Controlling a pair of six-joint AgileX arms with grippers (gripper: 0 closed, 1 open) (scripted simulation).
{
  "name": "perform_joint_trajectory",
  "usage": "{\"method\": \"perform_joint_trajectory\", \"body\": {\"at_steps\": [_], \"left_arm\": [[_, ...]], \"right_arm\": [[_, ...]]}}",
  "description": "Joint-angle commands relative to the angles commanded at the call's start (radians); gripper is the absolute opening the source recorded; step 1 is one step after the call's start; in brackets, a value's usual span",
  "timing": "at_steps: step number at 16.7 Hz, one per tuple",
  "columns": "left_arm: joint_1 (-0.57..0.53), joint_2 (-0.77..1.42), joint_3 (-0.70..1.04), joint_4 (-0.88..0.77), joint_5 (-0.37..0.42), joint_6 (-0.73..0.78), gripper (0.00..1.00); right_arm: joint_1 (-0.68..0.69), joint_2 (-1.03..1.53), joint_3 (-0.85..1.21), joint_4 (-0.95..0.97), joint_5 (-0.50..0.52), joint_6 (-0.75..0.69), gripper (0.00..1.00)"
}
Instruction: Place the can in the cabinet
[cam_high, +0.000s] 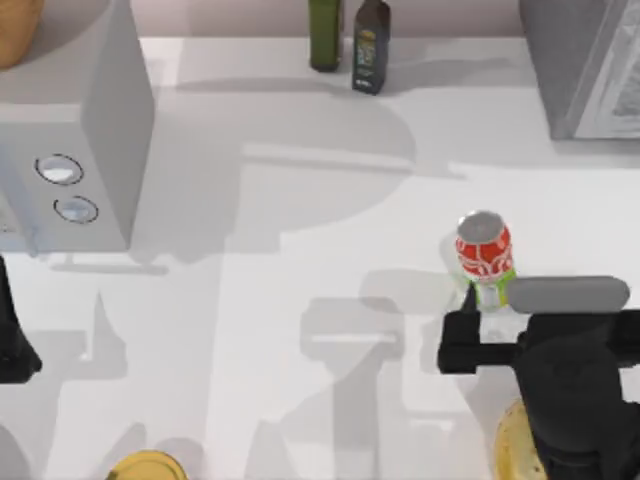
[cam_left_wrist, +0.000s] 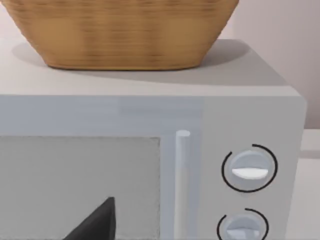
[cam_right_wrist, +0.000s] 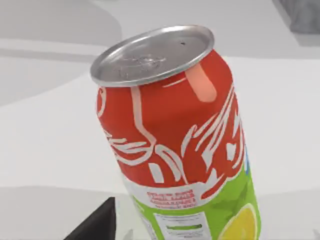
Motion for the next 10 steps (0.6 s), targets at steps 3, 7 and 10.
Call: {"method": "perform_joint_trajectory", "body": {"at_steps": [3,7,10], "left_arm": [[0.000,0.000,0.000,0.000,0.000,0.000,1.00],[0.000,0.000,0.000,0.000,0.000,0.000,1.00],[0.000,0.000,0.000,0.000,0.000,0.000,1.00]], "right_arm": [[0.039,0.087,0.015,0.065,0.043,0.025,1.00],[0.042,0.095,0.016,0.071,0.047,0.027,1.00],[0.025,0.089,0.025,0.070,0.033,0.012,1.00]]}}
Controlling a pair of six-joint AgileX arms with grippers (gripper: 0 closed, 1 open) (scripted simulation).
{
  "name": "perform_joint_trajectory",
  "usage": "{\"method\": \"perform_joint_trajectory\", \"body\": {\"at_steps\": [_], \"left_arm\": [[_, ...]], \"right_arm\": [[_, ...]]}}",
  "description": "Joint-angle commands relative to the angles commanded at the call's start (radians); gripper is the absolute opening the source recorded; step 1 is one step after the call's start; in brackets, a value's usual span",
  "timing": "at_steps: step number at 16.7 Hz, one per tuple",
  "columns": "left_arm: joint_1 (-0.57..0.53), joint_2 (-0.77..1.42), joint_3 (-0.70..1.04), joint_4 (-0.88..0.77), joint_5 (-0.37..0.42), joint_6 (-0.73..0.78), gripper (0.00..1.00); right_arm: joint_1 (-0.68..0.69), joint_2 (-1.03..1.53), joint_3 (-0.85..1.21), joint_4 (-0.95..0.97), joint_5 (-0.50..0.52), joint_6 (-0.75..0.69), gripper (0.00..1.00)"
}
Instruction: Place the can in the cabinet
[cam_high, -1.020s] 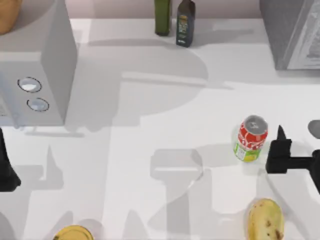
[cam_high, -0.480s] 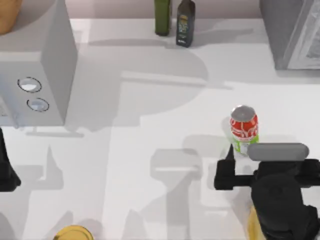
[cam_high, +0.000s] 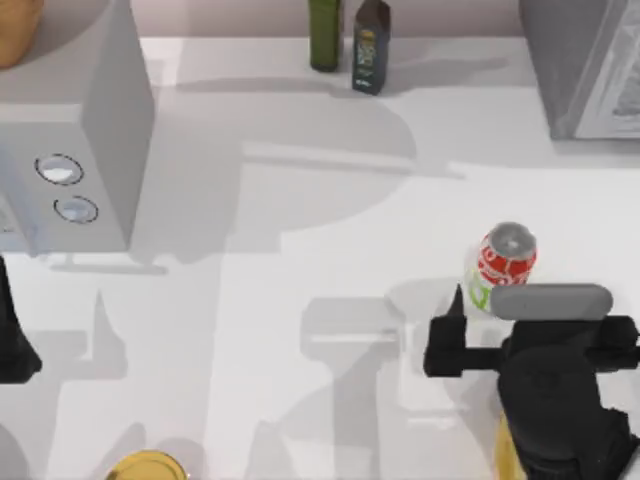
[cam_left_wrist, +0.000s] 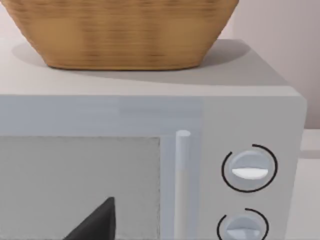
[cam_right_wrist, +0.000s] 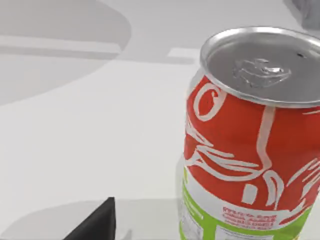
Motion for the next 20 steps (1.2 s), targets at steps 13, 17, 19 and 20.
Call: {"method": "perform_joint_trajectory", "body": {"at_steps": [13,17,19,20], "left_arm": [[0.000,0.000,0.000,0.000,0.000,0.000,1.00],[0.000,0.000,0.000,0.000,0.000,0.000,1.00],[0.000,0.000,0.000,0.000,0.000,0.000,1.00],[0.000,0.000,0.000,0.000,0.000,0.000,1.00]], "right_arm": [[-0.153,0.196,0.153,0.095,-0.139,-0.079,1.00],[-0.153,0.196,0.153,0.095,-0.139,-0.079,0.92],[-0.153,0.196,0.153,0.095,-0.139,-0.079,0.77],[-0.153,0.196,0.153,0.095,-0.139,-0.079,0.70]]}}
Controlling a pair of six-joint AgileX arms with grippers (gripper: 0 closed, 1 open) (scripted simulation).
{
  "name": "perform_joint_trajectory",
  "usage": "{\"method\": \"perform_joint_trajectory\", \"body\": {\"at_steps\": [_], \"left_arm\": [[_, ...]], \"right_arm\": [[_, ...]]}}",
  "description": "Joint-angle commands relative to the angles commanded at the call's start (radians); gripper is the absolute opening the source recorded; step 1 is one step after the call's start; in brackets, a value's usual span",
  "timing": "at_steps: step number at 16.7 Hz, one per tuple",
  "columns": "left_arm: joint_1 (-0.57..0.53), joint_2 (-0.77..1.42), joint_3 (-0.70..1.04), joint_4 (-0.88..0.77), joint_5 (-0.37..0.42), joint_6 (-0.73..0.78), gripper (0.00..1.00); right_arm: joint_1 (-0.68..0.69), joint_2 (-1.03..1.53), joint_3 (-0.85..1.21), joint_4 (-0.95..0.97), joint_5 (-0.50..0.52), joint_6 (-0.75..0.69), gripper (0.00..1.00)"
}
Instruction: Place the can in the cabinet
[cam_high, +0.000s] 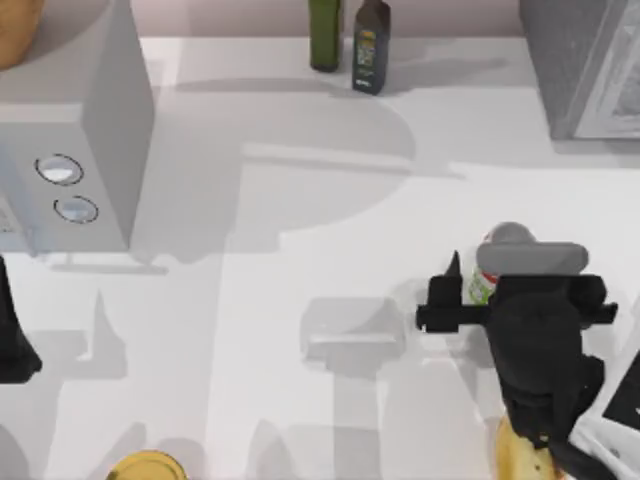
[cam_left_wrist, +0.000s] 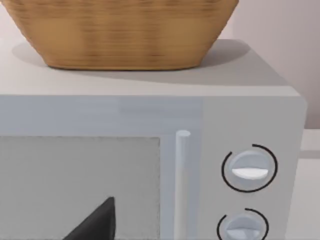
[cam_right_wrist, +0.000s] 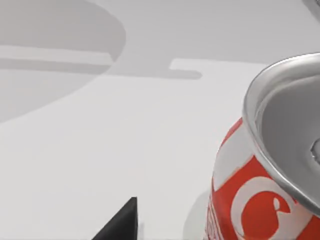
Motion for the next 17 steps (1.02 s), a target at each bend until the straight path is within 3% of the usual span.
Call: {"method": "perform_joint_trajectory", "body": {"at_steps": [9,17], "left_arm": [[0.000,0.000,0.000,0.000,0.000,0.000,1.00],[0.000,0.000,0.000,0.000,0.000,0.000,1.00]], "right_arm": [[0.000,0.000,0.000,0.000,0.000,0.000,0.02],[0.000,0.000,0.000,0.000,0.000,0.000,0.00]]}}
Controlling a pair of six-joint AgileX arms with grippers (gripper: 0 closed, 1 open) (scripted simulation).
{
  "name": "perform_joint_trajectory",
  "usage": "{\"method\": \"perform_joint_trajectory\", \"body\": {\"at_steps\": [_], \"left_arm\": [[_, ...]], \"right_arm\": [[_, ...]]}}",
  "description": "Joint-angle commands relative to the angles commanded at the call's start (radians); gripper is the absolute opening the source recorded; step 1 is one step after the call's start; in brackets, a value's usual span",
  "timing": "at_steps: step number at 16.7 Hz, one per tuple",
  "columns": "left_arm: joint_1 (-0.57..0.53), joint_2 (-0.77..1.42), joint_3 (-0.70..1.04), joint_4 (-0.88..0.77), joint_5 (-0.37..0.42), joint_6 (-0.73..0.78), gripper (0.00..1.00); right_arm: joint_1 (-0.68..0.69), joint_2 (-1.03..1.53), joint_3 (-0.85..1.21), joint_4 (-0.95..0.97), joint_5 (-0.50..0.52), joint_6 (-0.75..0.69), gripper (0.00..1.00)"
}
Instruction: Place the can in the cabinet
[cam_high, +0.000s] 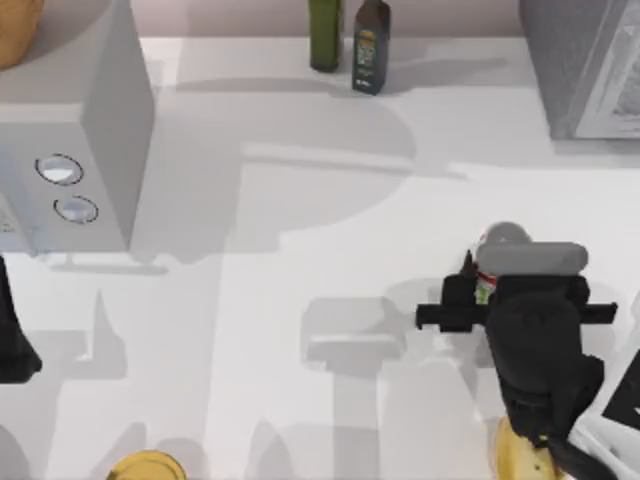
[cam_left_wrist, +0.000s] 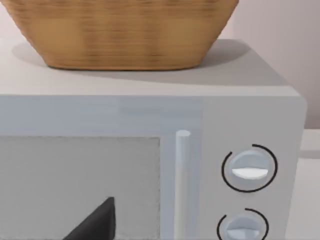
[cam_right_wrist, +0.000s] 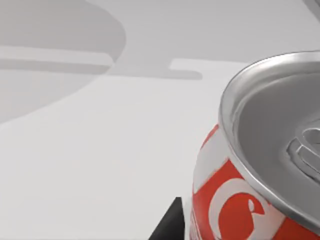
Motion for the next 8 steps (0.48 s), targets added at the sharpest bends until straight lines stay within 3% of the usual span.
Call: {"method": "perform_joint_trajectory", "body": {"at_steps": [4,8], "left_arm": [[0.000,0.000,0.000,0.000,0.000,0.000,1.00],[0.000,0.000,0.000,0.000,0.000,0.000,1.00]], "right_arm": [[0.000,-0.032,0.009,-0.034,-0.001,0.003,0.00],[0.000,-0.176,0.040,-0.214,-0.007,0.002,0.00]]}}
